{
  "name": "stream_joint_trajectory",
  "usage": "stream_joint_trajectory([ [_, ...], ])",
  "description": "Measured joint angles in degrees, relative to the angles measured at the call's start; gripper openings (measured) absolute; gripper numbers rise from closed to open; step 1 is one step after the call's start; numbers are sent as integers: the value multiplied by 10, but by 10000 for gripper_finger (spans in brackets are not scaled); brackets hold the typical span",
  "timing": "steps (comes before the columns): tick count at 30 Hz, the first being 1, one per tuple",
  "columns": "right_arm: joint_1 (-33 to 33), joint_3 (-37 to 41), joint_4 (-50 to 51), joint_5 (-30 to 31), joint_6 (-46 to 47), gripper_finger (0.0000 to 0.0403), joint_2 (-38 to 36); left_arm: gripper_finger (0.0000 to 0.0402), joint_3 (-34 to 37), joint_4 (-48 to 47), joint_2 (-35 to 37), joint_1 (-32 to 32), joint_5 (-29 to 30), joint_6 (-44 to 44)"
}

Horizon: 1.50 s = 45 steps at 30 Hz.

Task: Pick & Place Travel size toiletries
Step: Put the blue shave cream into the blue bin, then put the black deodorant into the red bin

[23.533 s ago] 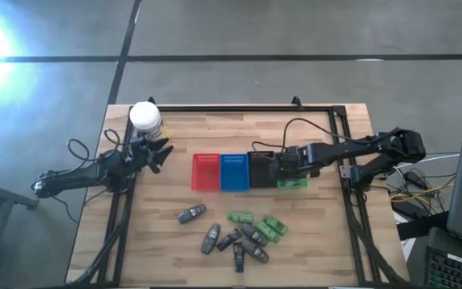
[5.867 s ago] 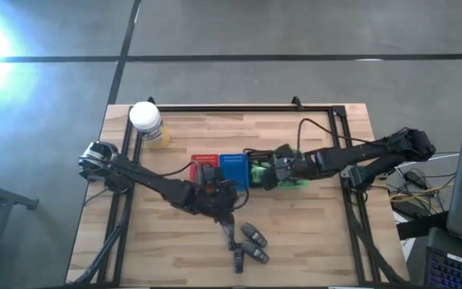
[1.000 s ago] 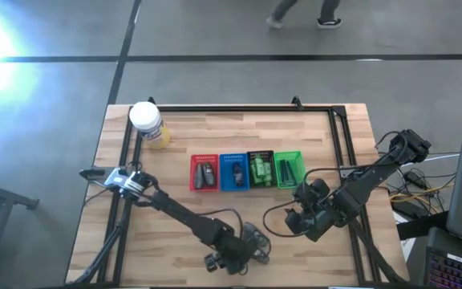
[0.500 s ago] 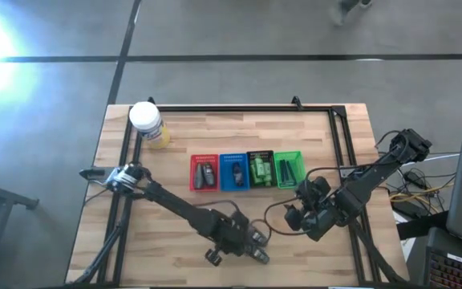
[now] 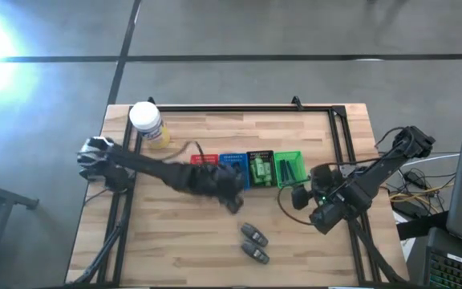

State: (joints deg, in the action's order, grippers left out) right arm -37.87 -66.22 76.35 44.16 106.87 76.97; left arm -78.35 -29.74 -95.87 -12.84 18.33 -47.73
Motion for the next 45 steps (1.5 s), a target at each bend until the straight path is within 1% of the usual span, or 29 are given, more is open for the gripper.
stream_joint_trajectory([
  [4, 2, 0, 9, 11, 24, 322, -9, 62, 94, 145, 46, 65, 1, -94],
  [6, 3, 0, 11, 13, 27, 320, -11, 62, 127, 179, 52, 93, 1, -121],
  [9, 3, 0, 10, 17, 30, 323, -11, 62, 158, 178, 44, 126, 0, -140],
  [13, 3, 0, 10, 26, 44, 333, -2, 65, 170, 183, 29, 151, -2, -144],
  [15, 3, 0, 8, 26, 43, 338, 3, 76, 168, 182, 21, 159, -3, -143],
  [18, 3, 0, -2, 16, 32, 347, 13, 106, 165, 182, 15, 163, -7, -126],
  [22, 3, 0, -43, -21, -36, 355, 23, 149, 165, 178, 13, 163, -11, -117],
  [24, 3, 0, -84, -43, -98, 356, 29, 167, 165, 175, 13, 163, -14, -115],
  [26, 4, 0, -137, -71, -178, 356, 36, 180, 163, 166, 17, 162, -35, -105],
  [29, 5, 0, -214, -125, -288, 351, 53, 192, 157, 160, 38, 149, -63, -57],
  [32, 8, 0, -271, -166, -362, 343, 80, 193, 149, 110, 65, 124, -64, -31],
  [34, 12, 1, -293, -185, -387, 339, 105, 193, 149, 67, 81, 103, -50, -30],
  [38, 19, 1, -342, -214, -425, 334, 166, 193, 149, 17, 112, 40, 7, -34],
  [43, 17, -2, -440, -251, -459, 342, 237, 193, 159, 9, 128, -41, 13, -34],
  [45, 14, -10, -451, -252, -456, 350, 263, 193, 160, 4, 128, -69, 13, -34],
])
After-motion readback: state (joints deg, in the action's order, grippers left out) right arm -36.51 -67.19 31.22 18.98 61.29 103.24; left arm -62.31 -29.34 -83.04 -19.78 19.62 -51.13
